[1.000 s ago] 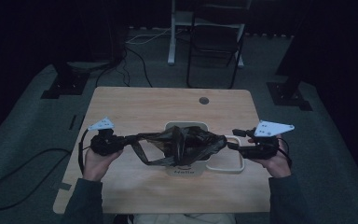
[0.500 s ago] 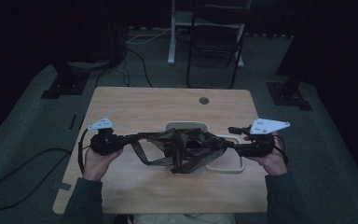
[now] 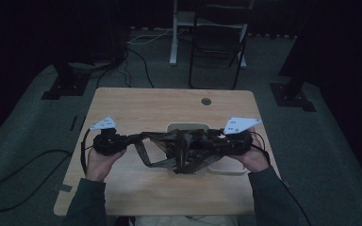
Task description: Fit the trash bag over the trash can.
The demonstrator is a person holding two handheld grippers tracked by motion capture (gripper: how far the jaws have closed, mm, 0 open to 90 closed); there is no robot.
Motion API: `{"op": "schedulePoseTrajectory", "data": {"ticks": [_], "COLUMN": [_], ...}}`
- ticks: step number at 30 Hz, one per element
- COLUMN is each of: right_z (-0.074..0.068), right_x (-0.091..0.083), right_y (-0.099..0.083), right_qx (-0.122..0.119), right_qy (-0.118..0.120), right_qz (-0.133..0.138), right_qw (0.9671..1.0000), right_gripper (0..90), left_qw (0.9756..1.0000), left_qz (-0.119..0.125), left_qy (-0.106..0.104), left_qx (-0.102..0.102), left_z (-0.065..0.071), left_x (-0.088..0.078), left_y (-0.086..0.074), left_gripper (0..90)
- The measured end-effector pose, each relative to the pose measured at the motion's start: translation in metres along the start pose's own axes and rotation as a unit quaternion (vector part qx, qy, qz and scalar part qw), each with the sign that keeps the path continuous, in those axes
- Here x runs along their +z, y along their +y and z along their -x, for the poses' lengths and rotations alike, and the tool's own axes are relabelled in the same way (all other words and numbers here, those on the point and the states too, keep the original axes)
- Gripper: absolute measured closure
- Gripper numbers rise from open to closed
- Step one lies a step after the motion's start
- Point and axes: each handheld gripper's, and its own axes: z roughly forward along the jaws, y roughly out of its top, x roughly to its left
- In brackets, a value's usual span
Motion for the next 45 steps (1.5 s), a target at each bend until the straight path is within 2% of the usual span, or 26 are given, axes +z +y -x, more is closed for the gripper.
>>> {"op": "schedulePoseTrajectory", "data": {"ticks": [2, 4, 8, 14, 27, 32, 38, 39, 41, 45], "right_z": [0.006, 0.012, 0.022, 0.034, 0.046, 0.051, 0.053, 0.053, 0.052, 0.048], "right_x": [0.003, 0.003, 0.003, 0.005, 0.024, 0.030, 0.032, 0.032, 0.029, 0.016], "right_y": [-0.002, -0.006, -0.014, -0.024, -0.035, -0.041, -0.046, -0.046, -0.045, -0.034], "right_qx": [0.021, 0.037, 0.065, 0.096, 0.101, 0.110, 0.117, 0.118, 0.118, 0.112], "right_qy": [-0.006, -0.015, -0.035, -0.059, -0.100, -0.112, -0.117, -0.117, -0.115, -0.121], "right_qz": [-0.004, -0.003, -0.008, -0.019, -0.062, -0.076, -0.083, -0.082, -0.075, -0.053], "right_qw": [0.9998, 0.9992, 0.9972, 0.9935, 0.9878, 0.9847, 0.9826, 0.9827, 0.9835, 0.9849], "right_gripper": [80.3, 85.4, 87.0, 87.2, 89.5, 89.8, 89.6, 87.2, 76.5, 66.4], "left_qw": [1.0000, 1.0000, 0.9999, 0.9997, 0.9978, 0.9963, 0.9950, 0.9951, 0.9954, 0.9960], "left_qz": [0.001, 0.002, 0.004, -0.003, -0.031, -0.049, -0.062, -0.062, -0.060, -0.058], "left_qy": [0.003, 0.005, 0.010, 0.020, 0.057, 0.069, 0.070, 0.069, 0.066, 0.063], "left_qx": [-0.002, -0.004, -0.009, -0.012, -0.008, -0.020, -0.036, -0.035, -0.033, -0.027], "left_z": [-0.002, -0.003, -0.007, -0.011, -0.022, -0.033, -0.042, -0.041, -0.040, -0.036], "left_x": [0.000, 0.000, 0.005, 0.021, 0.053, 0.065, 0.077, 0.078, 0.079, 0.080], "left_y": [0.001, 0.002, 0.006, 0.016, 0.037, 0.038, 0.037, 0.037, 0.037, 0.039], "left_gripper": [89.7, 89.7, 89.6, 89.4, 88.7, 87.8, 87.3, 87.3, 87.3, 87.4]}}
